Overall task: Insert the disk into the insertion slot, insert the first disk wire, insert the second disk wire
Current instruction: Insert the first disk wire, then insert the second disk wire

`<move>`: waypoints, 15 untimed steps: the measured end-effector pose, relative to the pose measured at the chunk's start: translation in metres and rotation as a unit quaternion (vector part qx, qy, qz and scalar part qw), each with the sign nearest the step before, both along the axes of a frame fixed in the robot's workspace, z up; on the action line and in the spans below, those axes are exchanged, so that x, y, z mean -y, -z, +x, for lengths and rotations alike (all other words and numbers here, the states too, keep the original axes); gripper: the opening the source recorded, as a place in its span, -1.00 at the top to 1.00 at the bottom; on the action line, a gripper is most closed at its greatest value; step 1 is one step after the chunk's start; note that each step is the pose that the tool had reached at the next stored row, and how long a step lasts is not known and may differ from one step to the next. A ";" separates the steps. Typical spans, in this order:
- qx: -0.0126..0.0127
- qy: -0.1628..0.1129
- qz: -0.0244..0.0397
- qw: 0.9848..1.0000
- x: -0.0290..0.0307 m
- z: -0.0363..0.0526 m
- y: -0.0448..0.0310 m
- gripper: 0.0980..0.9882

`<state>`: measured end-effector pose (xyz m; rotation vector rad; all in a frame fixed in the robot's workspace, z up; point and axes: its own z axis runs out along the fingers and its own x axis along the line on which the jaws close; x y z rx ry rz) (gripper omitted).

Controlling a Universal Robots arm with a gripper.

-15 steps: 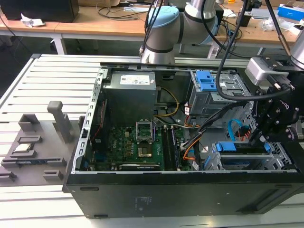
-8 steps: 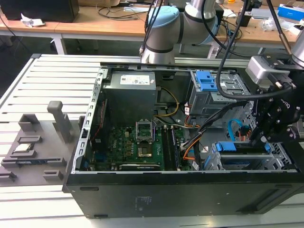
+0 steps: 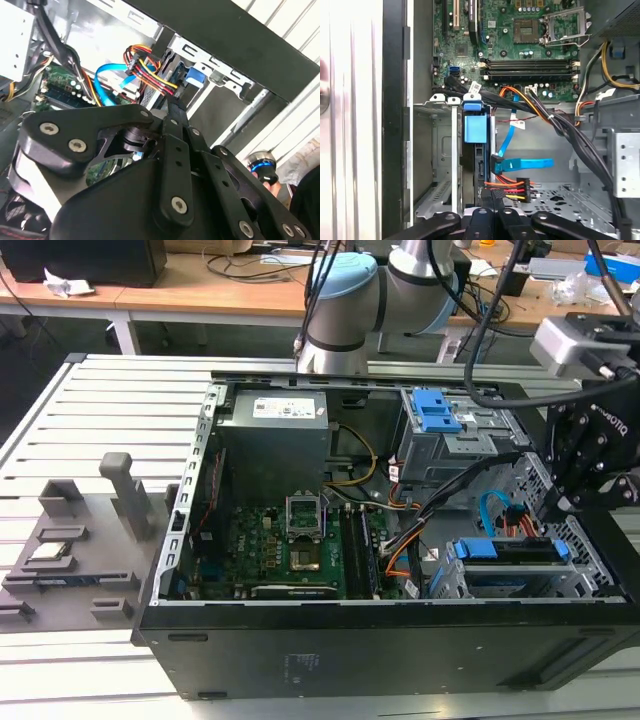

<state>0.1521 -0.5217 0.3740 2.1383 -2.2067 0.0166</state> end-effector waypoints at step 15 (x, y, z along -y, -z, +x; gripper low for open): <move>0.000 0.000 0.000 1.000 -0.0001 0.0000 -0.0056 0.54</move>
